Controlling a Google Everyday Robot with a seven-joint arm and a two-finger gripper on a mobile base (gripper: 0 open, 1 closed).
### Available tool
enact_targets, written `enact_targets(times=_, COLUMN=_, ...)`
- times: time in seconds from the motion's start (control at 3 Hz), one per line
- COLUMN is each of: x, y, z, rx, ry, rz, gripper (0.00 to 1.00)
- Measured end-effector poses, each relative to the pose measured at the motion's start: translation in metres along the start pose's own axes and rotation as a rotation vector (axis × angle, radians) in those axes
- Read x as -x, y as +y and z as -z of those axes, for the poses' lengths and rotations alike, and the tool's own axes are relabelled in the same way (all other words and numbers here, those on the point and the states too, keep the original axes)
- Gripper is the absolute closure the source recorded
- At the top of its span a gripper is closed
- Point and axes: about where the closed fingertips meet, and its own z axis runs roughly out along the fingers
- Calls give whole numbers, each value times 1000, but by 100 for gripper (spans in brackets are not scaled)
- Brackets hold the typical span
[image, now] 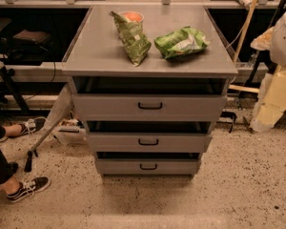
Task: Open bottom drawer
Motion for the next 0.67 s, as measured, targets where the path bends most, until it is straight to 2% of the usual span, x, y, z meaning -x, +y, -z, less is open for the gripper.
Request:
enact_targets(times=0.33, x=0, y=0, z=0, rx=0, ry=0, rz=0, gripper=0)
enact_targets(times=0.67, x=4, y=9, z=-19, rx=-28, ry=16, rz=15, gripper=0)
